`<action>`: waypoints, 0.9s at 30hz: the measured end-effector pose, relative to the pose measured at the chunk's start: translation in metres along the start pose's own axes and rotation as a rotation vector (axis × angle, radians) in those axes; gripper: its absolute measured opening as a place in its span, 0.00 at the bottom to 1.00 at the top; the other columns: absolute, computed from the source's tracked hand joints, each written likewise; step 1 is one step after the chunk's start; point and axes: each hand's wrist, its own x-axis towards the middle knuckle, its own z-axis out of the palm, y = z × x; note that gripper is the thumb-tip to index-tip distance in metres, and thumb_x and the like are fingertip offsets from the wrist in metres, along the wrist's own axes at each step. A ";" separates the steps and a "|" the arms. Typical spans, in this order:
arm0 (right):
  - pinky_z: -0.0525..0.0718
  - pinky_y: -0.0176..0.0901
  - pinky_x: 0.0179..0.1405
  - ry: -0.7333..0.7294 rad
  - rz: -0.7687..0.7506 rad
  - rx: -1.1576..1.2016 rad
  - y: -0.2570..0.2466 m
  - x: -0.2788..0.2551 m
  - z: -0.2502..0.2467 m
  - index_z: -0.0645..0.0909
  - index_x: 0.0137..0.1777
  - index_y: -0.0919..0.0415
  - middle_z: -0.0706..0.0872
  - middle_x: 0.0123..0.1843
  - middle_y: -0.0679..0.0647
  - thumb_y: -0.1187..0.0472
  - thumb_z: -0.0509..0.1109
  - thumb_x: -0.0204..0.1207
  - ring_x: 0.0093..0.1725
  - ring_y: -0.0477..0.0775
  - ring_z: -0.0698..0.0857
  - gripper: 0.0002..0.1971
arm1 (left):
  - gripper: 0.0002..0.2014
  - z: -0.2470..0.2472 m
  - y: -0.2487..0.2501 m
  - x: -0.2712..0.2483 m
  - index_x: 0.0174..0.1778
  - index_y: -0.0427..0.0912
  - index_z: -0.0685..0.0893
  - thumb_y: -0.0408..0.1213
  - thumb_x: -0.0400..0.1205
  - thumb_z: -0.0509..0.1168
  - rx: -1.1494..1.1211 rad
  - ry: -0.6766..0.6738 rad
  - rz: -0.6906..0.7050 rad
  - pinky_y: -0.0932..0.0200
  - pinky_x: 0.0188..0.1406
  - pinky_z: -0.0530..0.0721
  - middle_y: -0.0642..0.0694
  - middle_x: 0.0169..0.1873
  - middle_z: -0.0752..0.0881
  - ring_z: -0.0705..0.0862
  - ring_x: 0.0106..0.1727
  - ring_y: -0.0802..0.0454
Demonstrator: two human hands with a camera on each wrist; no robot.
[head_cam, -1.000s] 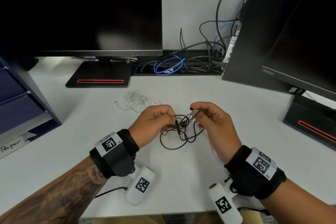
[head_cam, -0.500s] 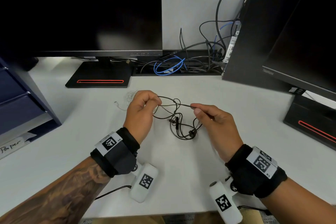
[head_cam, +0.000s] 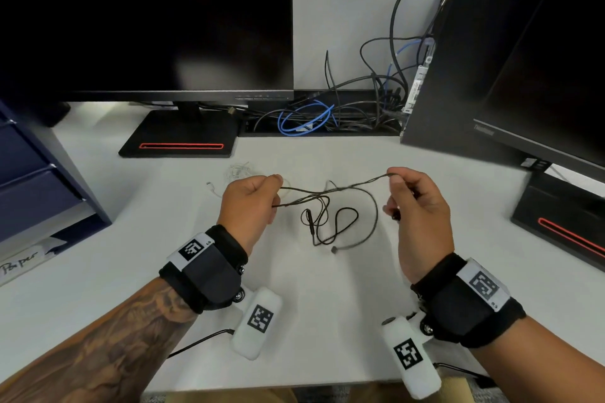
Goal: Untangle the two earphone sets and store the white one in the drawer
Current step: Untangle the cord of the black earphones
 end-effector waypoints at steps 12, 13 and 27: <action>0.78 0.36 0.36 -0.086 -0.094 0.109 -0.013 -0.004 0.002 0.84 0.54 0.59 0.88 0.45 0.49 0.73 0.58 0.86 0.37 0.47 0.79 0.14 | 0.12 -0.002 -0.011 0.004 0.38 0.45 0.76 0.22 0.77 0.66 0.166 -0.032 0.122 0.59 0.44 0.76 0.51 0.39 0.80 0.76 0.38 0.53; 0.78 0.35 0.36 -0.128 -0.107 0.091 -0.016 -0.005 0.003 0.85 0.53 0.60 0.88 0.45 0.50 0.75 0.58 0.85 0.36 0.47 0.79 0.15 | 0.13 -0.001 -0.010 0.002 0.42 0.47 0.78 0.22 0.78 0.66 0.157 -0.058 0.137 0.63 0.46 0.76 0.52 0.44 0.81 0.78 0.42 0.53; 0.82 0.36 0.41 -0.507 -0.196 -0.004 -0.034 -0.021 0.012 0.87 0.53 0.60 0.92 0.45 0.56 0.70 0.66 0.80 0.38 0.48 0.84 0.10 | 0.31 0.011 -0.001 -0.023 0.77 0.58 0.74 0.34 0.80 0.73 0.359 -0.505 0.361 0.71 0.59 0.76 0.63 0.68 0.81 0.79 0.65 0.66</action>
